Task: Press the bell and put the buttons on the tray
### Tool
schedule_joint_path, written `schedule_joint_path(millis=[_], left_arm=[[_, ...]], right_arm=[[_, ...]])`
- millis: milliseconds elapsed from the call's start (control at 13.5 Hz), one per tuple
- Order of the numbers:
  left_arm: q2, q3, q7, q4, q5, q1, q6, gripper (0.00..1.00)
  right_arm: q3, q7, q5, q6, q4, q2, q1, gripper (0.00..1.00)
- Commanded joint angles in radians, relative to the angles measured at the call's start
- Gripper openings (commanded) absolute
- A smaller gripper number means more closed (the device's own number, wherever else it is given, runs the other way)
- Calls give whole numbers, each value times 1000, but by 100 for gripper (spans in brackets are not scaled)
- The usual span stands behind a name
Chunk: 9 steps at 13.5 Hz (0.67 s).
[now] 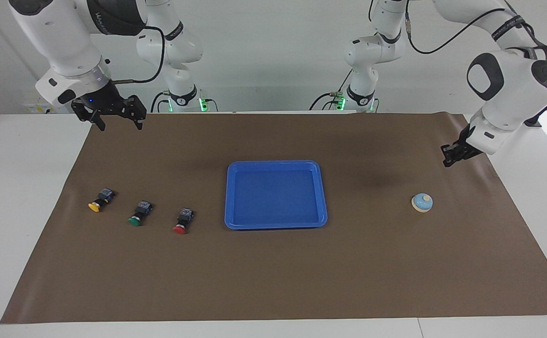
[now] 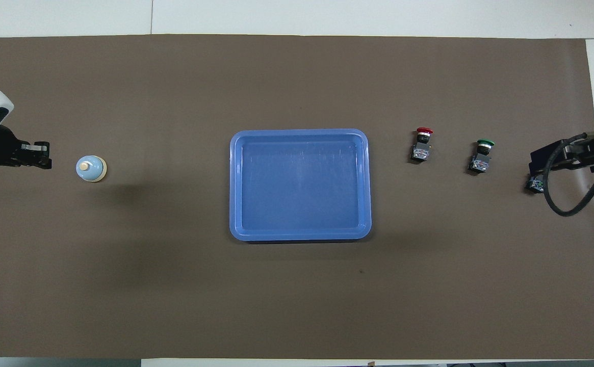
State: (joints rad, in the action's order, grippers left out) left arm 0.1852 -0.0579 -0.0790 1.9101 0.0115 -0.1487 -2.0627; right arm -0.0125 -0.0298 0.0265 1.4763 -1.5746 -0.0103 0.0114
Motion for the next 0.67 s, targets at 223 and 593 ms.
schedule_joint_path(millis=[223,593], left_arm=[[51,-3,-16,66,-10,12,-97,0],[94,-3,-18,90,-11,24,-166,0]], right_arm=[[-10,4,0,-1,-7,7,19,100],[-12,4,0,-1,-7,7,10,100]])
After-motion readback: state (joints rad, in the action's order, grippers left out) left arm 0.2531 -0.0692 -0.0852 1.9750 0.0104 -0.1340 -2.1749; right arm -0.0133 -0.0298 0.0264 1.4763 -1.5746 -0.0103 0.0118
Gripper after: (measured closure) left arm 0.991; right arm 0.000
